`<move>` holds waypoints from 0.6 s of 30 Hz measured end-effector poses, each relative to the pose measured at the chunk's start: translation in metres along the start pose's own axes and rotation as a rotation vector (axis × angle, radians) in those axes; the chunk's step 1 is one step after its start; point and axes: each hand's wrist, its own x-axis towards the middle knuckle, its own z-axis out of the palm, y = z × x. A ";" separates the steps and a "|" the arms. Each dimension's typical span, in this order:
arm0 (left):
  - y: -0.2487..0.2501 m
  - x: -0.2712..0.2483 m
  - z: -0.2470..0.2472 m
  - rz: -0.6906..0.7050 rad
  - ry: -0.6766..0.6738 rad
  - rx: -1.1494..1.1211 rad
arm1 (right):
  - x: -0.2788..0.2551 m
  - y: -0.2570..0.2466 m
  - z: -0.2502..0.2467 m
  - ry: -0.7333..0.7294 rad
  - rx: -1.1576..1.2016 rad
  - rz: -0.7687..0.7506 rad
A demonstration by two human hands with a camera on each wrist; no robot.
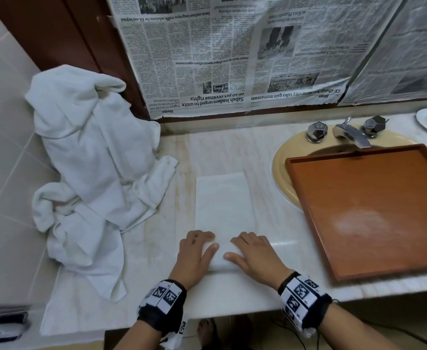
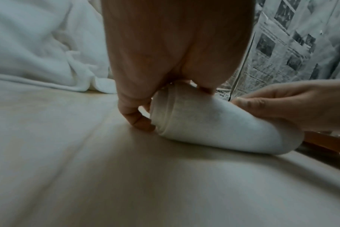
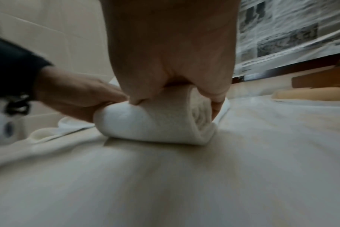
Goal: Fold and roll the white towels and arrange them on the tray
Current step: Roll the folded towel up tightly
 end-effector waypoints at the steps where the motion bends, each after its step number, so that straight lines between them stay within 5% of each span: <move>1: 0.001 -0.005 -0.003 0.025 0.017 0.006 | 0.005 0.002 -0.005 -0.060 0.061 0.033; 6: -0.006 -0.015 -0.003 0.140 0.033 0.152 | 0.023 0.001 -0.014 -0.176 0.119 0.153; 13: -0.007 0.009 -0.009 0.047 0.011 0.058 | -0.007 -0.007 0.016 0.300 -0.131 0.074; 18: 0.001 0.020 -0.016 0.006 0.060 0.003 | 0.005 -0.003 0.003 0.119 0.057 0.128</move>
